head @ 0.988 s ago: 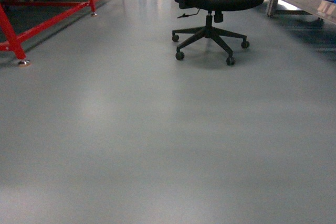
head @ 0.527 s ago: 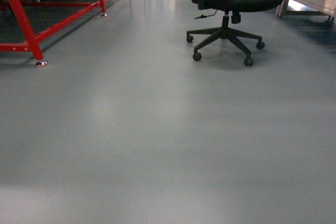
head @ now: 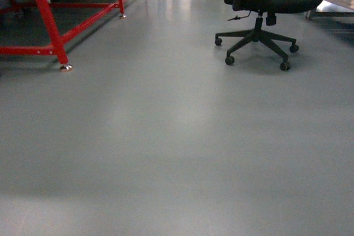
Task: Pick capacitor and pack into box
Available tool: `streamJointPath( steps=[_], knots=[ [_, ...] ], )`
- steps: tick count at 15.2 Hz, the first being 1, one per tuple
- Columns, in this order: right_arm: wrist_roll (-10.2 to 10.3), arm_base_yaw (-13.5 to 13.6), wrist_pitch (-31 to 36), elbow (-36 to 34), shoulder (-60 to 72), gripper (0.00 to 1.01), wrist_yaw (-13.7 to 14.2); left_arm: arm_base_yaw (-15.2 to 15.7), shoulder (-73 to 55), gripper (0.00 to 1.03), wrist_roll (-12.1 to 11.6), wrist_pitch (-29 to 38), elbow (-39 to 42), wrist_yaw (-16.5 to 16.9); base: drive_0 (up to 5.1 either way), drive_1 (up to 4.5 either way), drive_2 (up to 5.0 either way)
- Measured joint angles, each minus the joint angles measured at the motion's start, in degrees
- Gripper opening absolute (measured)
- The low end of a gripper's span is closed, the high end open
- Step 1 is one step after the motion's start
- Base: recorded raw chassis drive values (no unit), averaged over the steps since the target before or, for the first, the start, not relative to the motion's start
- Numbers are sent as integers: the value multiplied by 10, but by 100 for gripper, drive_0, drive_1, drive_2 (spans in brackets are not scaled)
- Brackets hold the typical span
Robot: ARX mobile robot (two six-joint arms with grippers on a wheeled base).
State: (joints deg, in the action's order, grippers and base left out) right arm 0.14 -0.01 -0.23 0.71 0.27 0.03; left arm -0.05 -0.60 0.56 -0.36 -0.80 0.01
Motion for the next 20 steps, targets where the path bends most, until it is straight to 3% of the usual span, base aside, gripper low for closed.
streamJointPath(
  steps=[13,20],
  knots=[
    [0,0,-2,0,0,98,0,0,0,44,0,0,0,0,-494,247,247],
    [0,0,1,0,0,98,0,0,0,44,0,0,0,0,-487,357,96]
  ],
)
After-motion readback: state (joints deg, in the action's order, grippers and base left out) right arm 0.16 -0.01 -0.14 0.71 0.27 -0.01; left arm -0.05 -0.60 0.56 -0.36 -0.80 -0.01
